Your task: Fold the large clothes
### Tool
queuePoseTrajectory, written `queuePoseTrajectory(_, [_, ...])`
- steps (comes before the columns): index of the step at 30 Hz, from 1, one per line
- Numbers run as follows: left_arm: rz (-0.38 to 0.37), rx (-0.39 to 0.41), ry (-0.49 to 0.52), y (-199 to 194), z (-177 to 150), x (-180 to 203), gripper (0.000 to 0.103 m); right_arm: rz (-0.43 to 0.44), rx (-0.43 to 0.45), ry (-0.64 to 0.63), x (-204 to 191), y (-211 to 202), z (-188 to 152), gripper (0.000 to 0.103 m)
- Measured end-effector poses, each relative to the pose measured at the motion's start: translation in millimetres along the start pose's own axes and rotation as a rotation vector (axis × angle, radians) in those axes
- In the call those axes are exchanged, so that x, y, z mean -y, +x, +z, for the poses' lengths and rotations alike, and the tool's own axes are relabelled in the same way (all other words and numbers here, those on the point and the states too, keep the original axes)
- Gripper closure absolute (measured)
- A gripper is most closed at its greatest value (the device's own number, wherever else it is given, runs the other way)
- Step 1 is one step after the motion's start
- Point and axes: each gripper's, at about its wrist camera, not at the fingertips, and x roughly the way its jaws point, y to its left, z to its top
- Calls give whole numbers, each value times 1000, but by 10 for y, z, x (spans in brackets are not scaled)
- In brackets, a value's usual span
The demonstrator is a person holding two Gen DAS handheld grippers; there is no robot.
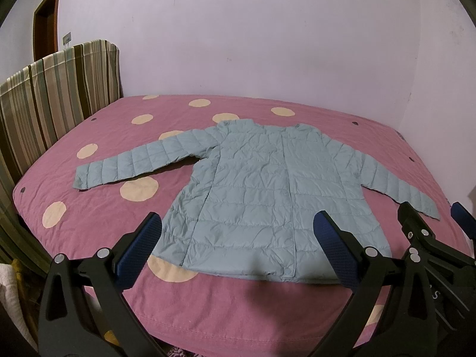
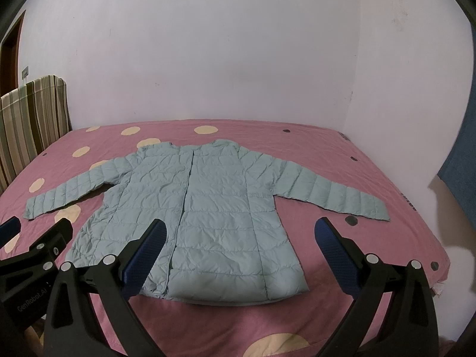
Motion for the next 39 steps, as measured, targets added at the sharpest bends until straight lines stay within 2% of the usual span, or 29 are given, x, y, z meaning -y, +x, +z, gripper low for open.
queuePoseTrajectory(29, [0,-7,-1,9,-15,1,2,2,-4,1,13,0,19,4])
queuePoseTrajectory(39, [-11,-59,-11,261,-139,13,2,8,-43,6,-8,170,-106,4])
